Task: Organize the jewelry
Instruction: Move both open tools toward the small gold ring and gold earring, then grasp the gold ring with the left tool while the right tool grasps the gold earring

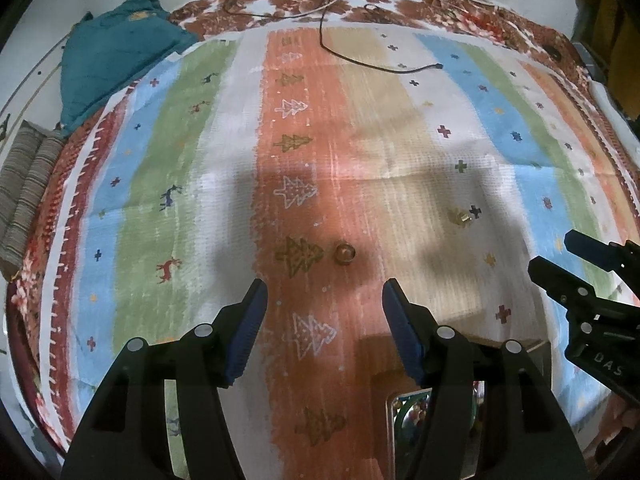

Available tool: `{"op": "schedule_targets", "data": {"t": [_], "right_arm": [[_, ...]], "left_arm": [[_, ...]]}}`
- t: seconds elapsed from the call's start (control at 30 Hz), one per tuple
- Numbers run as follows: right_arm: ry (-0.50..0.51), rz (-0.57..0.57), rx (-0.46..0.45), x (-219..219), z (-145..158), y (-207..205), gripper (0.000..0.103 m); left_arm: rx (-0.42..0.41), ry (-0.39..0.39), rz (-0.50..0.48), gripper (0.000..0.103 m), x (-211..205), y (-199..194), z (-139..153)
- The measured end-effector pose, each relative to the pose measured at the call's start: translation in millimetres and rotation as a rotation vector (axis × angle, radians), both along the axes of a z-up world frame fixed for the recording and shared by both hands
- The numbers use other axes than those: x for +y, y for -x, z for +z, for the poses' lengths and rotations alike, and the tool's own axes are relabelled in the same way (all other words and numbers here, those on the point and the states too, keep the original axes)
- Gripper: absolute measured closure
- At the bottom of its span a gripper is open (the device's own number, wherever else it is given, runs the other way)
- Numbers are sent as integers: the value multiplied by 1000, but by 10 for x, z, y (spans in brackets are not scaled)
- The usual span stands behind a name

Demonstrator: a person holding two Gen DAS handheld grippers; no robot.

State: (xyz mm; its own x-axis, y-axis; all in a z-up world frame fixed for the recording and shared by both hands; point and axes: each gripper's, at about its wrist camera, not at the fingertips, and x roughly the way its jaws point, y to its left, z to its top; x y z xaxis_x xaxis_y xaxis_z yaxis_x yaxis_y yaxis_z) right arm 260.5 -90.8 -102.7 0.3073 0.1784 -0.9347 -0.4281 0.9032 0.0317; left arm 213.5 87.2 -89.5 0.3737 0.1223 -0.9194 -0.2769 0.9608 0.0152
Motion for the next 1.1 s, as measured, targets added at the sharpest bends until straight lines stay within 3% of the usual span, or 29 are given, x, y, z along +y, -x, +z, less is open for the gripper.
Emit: {"op": "schedule_targets", "data": {"t": [0.77, 1.1], "right_arm": [[78, 13, 88, 234, -491, -418, 43], [93, 15, 128, 281, -738, -594, 46]], "left_arm": [[104, 9, -29, 43, 72, -453, -418], [150, 19, -40, 49, 104, -604, -619]]}}
